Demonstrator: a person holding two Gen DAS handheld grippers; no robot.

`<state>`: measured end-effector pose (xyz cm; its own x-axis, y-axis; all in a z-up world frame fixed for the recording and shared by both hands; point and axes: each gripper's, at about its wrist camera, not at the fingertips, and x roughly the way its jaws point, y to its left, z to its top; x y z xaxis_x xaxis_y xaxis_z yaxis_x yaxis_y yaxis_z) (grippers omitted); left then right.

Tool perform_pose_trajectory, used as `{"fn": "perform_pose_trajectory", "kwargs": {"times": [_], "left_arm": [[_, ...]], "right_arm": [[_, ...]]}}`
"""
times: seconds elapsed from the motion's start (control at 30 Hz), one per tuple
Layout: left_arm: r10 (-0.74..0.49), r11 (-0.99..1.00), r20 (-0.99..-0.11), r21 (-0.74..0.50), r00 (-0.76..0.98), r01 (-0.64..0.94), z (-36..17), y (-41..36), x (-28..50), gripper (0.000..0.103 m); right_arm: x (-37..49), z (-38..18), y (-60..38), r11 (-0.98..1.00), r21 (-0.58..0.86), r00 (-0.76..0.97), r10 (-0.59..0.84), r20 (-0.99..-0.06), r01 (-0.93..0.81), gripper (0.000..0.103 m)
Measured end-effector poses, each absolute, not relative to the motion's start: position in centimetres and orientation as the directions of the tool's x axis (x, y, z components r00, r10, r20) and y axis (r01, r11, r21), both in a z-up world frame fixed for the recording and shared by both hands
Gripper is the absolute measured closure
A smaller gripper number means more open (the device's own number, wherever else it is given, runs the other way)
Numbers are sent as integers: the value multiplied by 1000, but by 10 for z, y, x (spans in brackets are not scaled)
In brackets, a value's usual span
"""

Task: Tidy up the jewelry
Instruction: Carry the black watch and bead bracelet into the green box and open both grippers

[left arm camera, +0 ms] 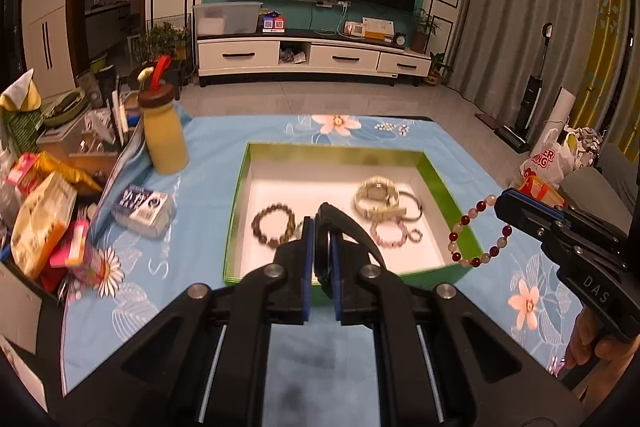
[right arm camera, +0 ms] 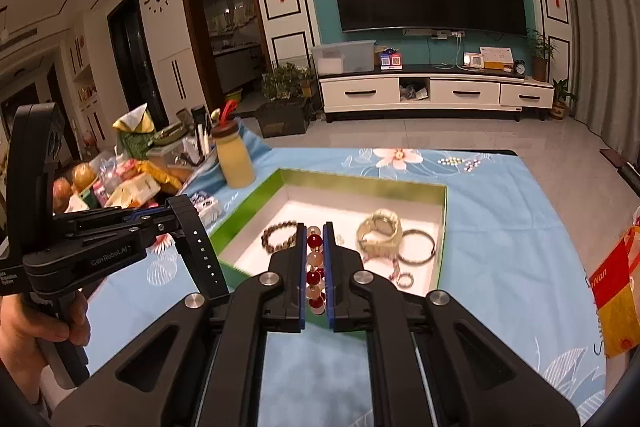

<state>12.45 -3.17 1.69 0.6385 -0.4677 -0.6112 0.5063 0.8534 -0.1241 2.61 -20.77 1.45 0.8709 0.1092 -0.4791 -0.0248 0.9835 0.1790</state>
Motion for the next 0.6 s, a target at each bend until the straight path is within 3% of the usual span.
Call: {"fn": "perform_pose_trajectory", "kwargs": {"times": [0.23, 0.6], "left_arm": [[-461, 855, -621, -118, 634, 506, 20, -56, 158, 95], [-389, 867, -693, -52, 607, 496, -10, -102, 214, 95]], "right_arm": [[54, 17, -219, 977, 213, 858, 138, -495, -34, 96], [109, -19, -215, 967, 253, 782, 189, -594, -42, 96]]}}
